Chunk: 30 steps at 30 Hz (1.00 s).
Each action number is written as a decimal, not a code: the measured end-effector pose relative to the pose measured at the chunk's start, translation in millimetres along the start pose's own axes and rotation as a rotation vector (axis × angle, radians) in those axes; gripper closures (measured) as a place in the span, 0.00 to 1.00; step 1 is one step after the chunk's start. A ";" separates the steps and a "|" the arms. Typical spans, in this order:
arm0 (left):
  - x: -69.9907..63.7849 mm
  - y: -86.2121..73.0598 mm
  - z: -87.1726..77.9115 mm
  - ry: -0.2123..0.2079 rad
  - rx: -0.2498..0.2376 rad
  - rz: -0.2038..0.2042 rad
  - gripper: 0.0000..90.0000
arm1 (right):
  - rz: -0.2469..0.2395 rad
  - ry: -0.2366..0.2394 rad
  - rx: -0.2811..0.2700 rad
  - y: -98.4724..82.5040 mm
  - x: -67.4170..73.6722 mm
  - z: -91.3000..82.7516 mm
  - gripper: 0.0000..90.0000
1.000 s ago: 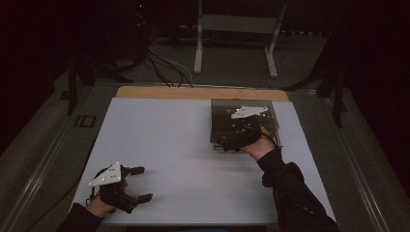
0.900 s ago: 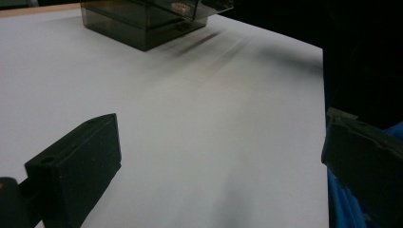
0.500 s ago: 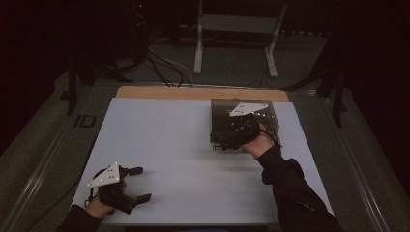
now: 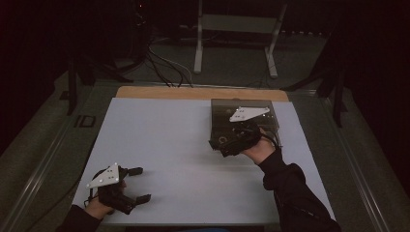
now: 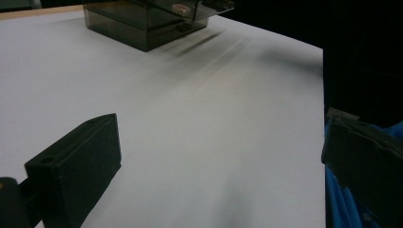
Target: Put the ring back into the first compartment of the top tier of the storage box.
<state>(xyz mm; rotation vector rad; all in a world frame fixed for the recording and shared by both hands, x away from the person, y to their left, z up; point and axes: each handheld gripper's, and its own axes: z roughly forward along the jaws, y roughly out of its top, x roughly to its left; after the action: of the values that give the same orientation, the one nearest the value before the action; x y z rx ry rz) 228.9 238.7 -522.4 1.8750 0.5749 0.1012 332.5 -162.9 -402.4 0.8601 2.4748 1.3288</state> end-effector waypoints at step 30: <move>-1.0 0.0 0.0 -0.003 0.004 0.005 0.01 | 0.018 0.034 0.005 -73.6 6.3 -12.3 0.00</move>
<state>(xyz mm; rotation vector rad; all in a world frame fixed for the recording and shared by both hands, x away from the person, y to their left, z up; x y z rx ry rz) 228.0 238.2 -522.2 1.8803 0.5688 0.1006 292.9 -199.1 -454.7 0.8700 2.5023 1.3548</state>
